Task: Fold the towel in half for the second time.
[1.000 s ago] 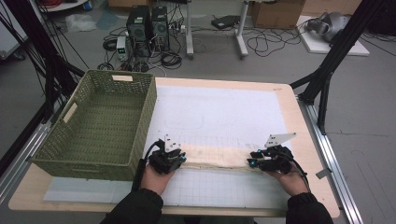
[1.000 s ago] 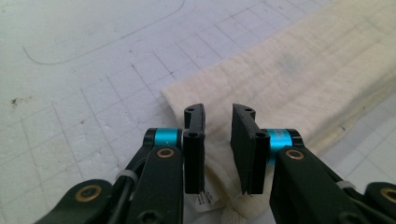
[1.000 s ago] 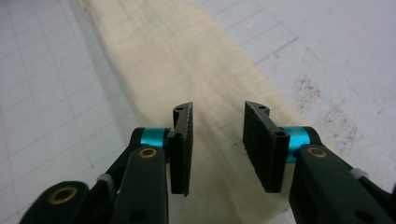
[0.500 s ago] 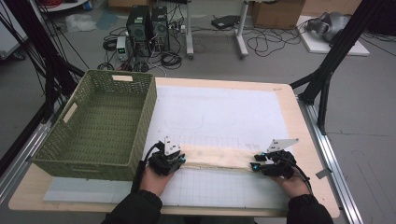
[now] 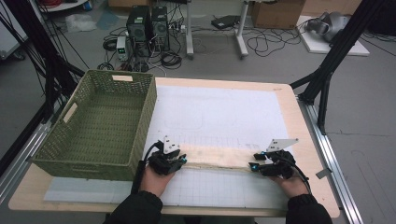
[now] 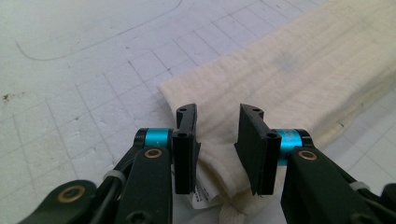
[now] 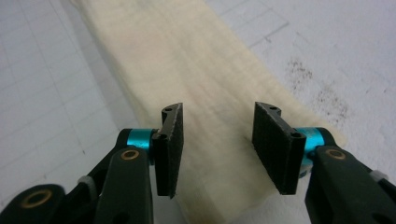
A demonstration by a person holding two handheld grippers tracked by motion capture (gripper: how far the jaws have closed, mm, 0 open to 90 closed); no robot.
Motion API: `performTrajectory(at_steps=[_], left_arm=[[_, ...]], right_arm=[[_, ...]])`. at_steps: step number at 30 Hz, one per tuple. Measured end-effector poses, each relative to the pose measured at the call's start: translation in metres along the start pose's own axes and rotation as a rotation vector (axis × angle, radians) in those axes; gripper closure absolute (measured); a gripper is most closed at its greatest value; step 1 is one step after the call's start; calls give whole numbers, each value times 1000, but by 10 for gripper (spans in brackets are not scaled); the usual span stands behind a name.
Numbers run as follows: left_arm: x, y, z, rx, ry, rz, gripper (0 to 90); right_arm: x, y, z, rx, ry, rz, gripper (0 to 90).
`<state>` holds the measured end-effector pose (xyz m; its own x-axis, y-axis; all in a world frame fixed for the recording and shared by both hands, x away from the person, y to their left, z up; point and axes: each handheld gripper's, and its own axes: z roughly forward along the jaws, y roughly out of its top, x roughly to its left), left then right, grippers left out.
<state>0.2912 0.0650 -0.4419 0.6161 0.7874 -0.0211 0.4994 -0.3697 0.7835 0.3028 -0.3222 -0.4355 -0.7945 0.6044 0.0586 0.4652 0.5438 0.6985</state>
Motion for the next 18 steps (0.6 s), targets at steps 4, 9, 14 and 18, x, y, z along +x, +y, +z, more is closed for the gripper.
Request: performTrajectory(at_steps=[4,9,14,18], left_arm=[[0,5,-2,-12,-25,-15,640],[3,14,-6,-42,-34,-23,620],[7,15,-9,-65,-18,-41,602],[10,15,-9,-64,-5,-47,583]], right_arm=[[1,4,-5,-49,5,9,502],[-1,6,-9,-91,3,30,496],[-4,5,-10,-93,-18,45,470],[-8,2,-9,-77,-35,74,453]])
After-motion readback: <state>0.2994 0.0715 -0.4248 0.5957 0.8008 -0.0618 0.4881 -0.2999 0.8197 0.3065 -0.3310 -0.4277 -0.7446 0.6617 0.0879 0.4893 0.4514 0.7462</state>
